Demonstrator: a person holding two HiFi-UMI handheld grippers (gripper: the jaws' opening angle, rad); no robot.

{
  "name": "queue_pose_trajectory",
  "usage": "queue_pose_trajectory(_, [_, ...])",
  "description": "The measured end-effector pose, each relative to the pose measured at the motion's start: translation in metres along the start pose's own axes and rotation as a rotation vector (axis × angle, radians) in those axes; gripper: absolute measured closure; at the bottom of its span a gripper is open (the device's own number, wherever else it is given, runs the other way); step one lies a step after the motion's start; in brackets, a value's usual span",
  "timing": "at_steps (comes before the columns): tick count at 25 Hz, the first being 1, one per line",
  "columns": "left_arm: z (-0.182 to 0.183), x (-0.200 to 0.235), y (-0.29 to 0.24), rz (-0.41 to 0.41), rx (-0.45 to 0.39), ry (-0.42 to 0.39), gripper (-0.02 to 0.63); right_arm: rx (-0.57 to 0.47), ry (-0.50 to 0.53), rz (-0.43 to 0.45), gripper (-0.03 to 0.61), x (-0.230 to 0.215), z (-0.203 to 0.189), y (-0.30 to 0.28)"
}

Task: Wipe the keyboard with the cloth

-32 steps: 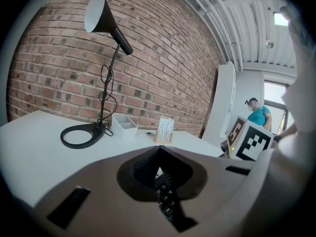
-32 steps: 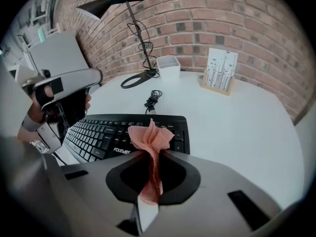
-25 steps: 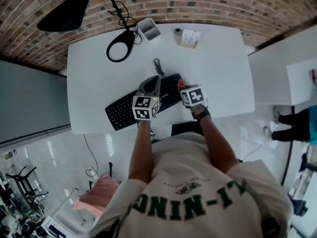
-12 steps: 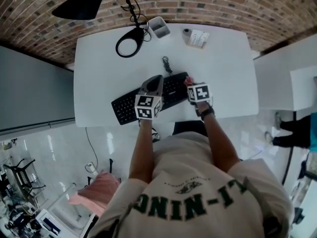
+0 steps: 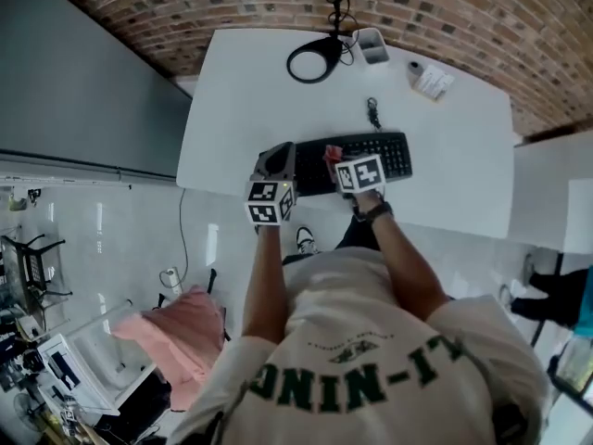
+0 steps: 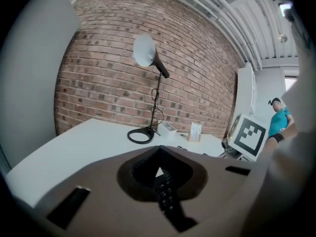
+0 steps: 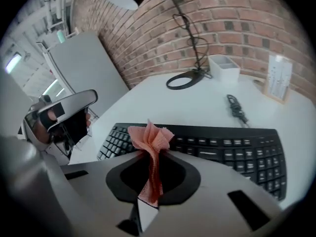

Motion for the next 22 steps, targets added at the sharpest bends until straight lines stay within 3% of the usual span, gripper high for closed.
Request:
queue_pose_trajectory(5, [-0.011, 0.044, 0.049, 0.093, -0.009, 0.029, 0.614, 0.034, 0.085, 0.12, 0.554, 0.078, -0.001, -0.033])
queue_pose_trajectory(11, [-0.021, 0.068, 0.085, 0.15, -0.02, 0.047, 0.614, 0.082, 0.185, 0.188, 0.554, 0.135, -0.007, -0.057])
queue_pose_trajectory(22, [-0.031, 0.079, 0.1, 0.203, -0.025, 0.087, 0.614, 0.165, 0.279, 0.257, 0.554, 0.162, -0.013, -0.081])
Point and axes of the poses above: the fingertips, and each gripper's own axes: y backward along the fingers, x to its left, z out of its top, the point moved 8 cm from there along y, backward along the fingers
